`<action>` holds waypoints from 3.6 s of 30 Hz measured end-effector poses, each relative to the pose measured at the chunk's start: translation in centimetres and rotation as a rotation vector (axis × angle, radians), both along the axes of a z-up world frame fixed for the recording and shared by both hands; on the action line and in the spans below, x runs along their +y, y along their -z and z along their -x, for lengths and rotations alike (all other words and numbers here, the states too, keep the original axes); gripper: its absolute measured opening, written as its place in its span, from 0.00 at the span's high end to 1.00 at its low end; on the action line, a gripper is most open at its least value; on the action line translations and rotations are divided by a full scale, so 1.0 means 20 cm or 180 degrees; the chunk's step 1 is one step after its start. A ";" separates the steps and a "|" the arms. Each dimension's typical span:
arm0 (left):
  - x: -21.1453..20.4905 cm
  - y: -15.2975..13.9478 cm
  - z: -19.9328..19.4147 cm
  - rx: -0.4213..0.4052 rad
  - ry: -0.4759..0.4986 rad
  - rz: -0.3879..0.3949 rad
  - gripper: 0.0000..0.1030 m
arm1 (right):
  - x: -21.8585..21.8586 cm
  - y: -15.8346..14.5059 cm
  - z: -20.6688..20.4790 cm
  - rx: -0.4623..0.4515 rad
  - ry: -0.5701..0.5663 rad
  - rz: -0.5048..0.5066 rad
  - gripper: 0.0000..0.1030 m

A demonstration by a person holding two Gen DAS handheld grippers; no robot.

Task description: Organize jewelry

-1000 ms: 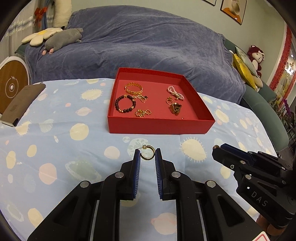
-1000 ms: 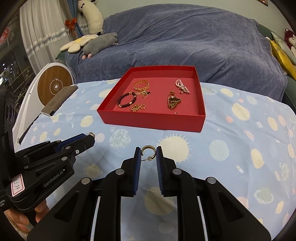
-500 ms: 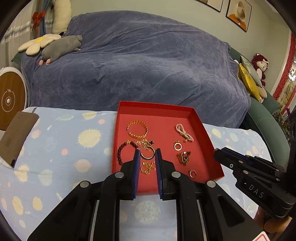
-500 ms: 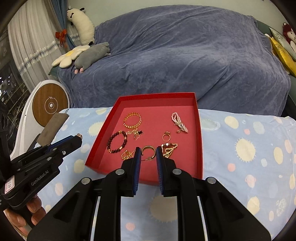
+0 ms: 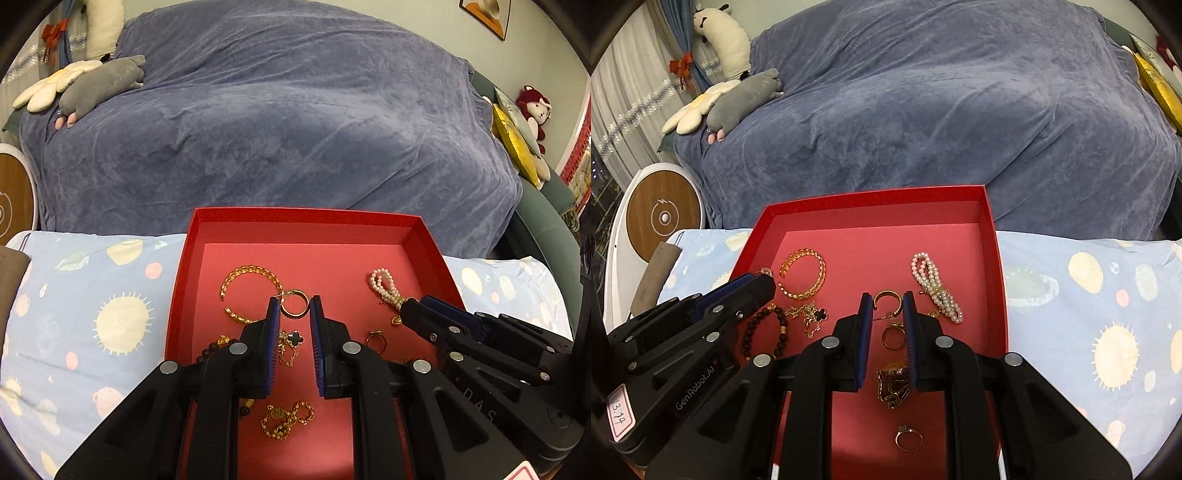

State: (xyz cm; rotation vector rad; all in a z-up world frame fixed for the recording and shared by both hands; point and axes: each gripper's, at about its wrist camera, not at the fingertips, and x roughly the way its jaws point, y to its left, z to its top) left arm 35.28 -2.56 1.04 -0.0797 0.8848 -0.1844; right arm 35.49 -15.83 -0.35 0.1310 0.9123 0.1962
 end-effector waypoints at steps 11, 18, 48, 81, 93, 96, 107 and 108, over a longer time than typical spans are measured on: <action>-0.01 0.05 -0.09 0.0095 -0.0092 0.0014 0.79 | -0.02 0.04 -0.06 0.0009 0.0034 0.0017 0.83; 0.04 -0.03 -0.01 -0.0048 -0.0151 -0.0025 0.61 | -0.04 -0.05 0.01 -0.0075 0.0035 -0.0023 0.80; 0.15 -0.10 1.06 -0.0043 -0.0177 -0.0215 0.51 | 0.04 -0.19 1.11 -0.0208 -0.0041 0.0068 0.63; 0.10 0.12 1.01 0.0184 -0.0311 -0.0458 0.38 | 0.01 0.03 1.10 -0.0209 0.0203 0.0154 0.33; 0.08 0.11 1.01 0.0071 -0.0403 -0.0560 0.22 | -0.07 0.03 1.11 -0.0320 0.0406 0.0261 0.13; 0.08 0.10 1.02 0.0015 -0.0416 -0.0594 0.20 | -0.06 0.02 1.12 -0.0383 0.0415 0.0311 0.11; 0.10 0.08 1.02 -0.0007 -0.0458 -0.0558 0.19 | -0.05 0.02 1.13 -0.0388 0.0381 0.0350 0.10; 0.10 0.08 1.02 -0.0009 -0.0455 -0.0555 0.19 | -0.05 0.02 1.13 -0.0387 0.0381 0.0350 0.10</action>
